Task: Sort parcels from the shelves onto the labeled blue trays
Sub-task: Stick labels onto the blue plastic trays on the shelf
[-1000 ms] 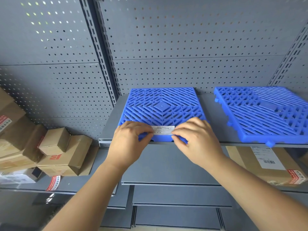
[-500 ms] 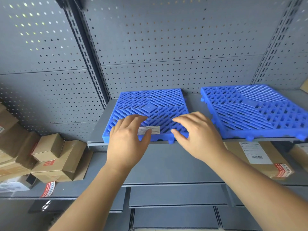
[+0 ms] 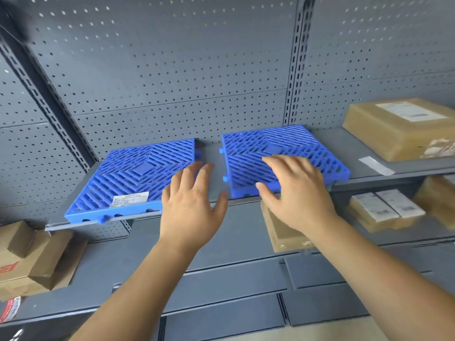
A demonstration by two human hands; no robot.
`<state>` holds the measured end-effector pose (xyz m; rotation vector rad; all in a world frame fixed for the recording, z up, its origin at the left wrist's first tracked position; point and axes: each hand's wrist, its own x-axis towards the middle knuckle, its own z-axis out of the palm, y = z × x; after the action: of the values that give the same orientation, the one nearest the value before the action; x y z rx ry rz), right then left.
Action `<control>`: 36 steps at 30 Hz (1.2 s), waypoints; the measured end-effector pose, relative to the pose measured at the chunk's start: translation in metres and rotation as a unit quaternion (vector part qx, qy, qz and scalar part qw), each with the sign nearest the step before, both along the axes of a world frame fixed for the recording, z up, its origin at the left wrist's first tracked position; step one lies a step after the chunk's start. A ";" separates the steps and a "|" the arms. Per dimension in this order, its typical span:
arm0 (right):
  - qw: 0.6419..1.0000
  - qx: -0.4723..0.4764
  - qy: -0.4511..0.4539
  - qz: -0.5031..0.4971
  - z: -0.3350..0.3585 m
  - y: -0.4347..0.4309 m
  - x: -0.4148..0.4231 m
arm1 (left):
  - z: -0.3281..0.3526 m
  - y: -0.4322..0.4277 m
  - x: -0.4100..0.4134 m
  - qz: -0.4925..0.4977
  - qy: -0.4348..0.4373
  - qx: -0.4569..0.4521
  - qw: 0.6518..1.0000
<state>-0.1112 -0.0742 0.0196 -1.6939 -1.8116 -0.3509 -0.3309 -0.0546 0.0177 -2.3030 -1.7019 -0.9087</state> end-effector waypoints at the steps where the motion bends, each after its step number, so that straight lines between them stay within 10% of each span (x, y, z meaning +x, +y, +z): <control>1: 1.000 -0.005 -0.001 -0.008 0.000 -0.007 0.014 | -0.001 -0.004 0.014 -0.005 0.005 0.002 1.000; 36: 0.979 -0.159 0.068 -0.112 -0.023 0.000 0.285 | -0.021 0.052 0.322 -0.211 0.047 -0.053 0.975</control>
<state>0.1743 -0.0742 -0.0031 -2.0957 -1.6446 -0.0341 -0.0089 -0.0030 -0.0036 -2.7931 -1.2718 -0.7677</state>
